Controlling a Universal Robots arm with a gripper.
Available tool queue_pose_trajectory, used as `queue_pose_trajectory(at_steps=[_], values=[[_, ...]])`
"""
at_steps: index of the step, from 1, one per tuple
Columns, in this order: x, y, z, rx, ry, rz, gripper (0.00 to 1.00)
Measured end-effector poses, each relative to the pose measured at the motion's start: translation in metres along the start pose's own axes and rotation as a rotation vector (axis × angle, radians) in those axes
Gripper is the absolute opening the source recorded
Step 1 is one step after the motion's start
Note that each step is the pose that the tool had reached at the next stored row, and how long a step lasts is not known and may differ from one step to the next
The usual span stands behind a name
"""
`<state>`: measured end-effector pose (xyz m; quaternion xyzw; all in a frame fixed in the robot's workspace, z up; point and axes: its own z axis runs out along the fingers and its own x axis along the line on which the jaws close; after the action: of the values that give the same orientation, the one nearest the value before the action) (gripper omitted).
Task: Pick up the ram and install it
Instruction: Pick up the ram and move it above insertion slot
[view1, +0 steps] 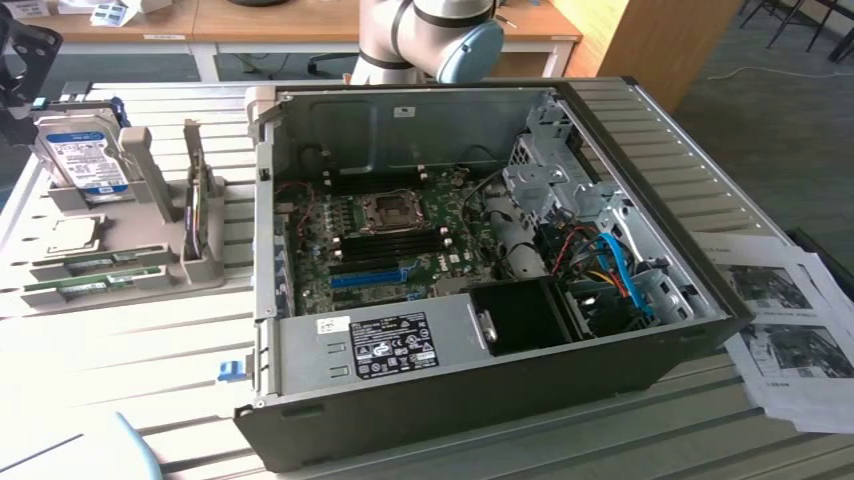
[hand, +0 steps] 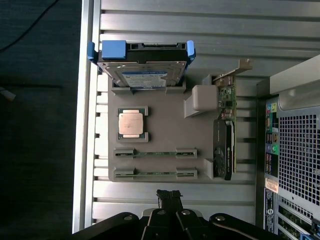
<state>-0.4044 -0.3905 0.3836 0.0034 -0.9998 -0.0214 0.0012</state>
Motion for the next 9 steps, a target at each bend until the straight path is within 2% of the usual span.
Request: queue_pose_trajectory(at_steps=[9], values=[[0.0,0.0,0.0,0.0,0.0003,-0.007,0.09]])
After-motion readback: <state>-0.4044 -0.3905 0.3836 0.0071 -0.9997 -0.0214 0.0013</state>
